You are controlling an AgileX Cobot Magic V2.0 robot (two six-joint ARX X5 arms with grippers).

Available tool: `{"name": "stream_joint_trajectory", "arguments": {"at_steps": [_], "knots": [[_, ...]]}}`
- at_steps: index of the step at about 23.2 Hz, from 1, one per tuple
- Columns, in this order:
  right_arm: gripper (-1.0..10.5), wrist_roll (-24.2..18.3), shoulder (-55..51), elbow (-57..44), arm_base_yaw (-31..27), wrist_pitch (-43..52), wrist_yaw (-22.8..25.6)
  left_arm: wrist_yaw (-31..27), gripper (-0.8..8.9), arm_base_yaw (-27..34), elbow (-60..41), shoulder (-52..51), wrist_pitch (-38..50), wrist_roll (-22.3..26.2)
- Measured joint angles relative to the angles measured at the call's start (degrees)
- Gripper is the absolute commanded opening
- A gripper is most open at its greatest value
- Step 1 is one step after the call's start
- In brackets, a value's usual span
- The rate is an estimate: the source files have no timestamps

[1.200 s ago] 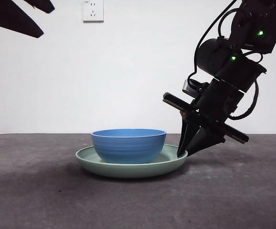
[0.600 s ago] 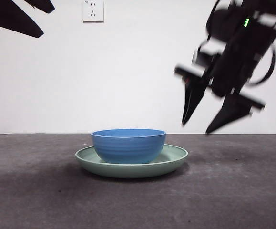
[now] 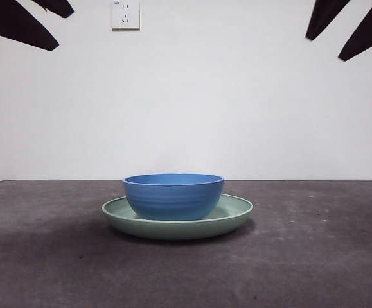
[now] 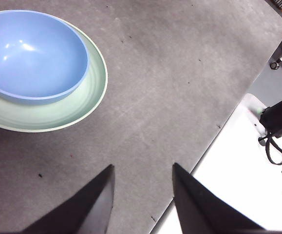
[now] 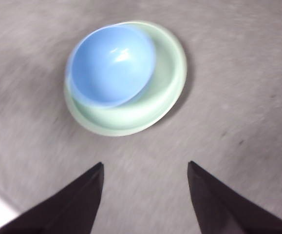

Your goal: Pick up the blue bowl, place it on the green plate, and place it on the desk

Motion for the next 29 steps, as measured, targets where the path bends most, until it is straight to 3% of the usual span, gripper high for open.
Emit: {"name": "stream_joint_trajectory", "arguments": {"at_steps": [8,17,20,21,29], "knots": [[2.7,0.1,-18.6,-17.9,5.9,3.1,-1.0,0.0,1.86,0.0,0.0,0.0,0.0,0.0],[2.5,0.3,-22.0,-18.2,5.9,4.0,-1.2,0.0,1.79,0.0,0.0,0.0,0.0,0.0],[-0.1,0.5,-22.0,-18.2,5.9,4.0,-1.3,0.0,0.37,0.0,0.0,0.0,0.0,0.0],[0.2,0.5,-22.0,-18.2,5.9,4.0,-1.2,0.0,0.03,0.0,0.0,0.0,0.0,0.0],[0.2,0.5,-22.0,-18.2,5.9,4.0,-1.2,0.0,0.10,0.0,0.0,0.0,0.0,0.0]]}}
